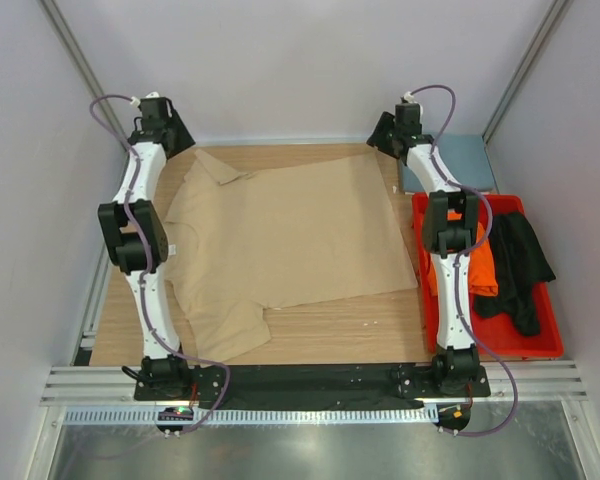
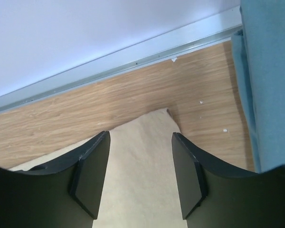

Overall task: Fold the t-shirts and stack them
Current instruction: Flatten the tshirt out

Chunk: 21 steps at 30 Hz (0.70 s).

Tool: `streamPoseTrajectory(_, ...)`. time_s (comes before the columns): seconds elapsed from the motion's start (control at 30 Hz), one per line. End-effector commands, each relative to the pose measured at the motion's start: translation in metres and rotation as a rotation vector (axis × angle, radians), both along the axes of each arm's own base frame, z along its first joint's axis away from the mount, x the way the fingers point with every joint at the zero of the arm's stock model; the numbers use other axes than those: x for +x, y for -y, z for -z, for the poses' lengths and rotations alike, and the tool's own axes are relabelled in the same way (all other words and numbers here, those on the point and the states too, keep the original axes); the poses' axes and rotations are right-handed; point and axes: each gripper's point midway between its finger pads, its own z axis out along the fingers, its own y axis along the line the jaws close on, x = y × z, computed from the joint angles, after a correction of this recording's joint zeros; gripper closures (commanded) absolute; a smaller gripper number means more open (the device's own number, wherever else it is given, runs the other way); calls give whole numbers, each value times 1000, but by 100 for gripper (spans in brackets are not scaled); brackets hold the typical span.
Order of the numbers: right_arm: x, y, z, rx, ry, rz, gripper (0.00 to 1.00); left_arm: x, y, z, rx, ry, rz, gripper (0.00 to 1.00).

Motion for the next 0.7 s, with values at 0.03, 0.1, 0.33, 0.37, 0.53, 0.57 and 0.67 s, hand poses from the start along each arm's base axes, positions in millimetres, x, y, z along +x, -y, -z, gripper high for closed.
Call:
streamPoseTrajectory(0.03,-32,3,-90,-19,21,-7,39,-72,-6,-22,-14,-127,-80,43)
streamPoseTrajectory(0.1,-52,-8,-90,-9,-22,-33,37,-101,-2,-12,-57,-190,-114,46)
streamPoseTrajectory(0.33,-139,-40,-62,-81,-208,-160,37,-208,41,51,-184,-426,-64,56)
streamPoseTrajectory(0.37,-148,-41,-61,-86,-221,-169,37,-219,44,53,-195,-439,-62,57)
streamPoseTrajectory(0.53,-209,-43,-14,-131,-386,-203,40,-272,45,96,-214,-559,-117,64)
streamPoseTrajectory(0.57,-217,-43,-9,-145,-398,-202,40,-277,43,101,-212,-573,-133,66)
streamPoseTrajectory(0.67,-244,-39,6,-197,-445,-213,40,-288,37,118,-215,-629,-155,70)
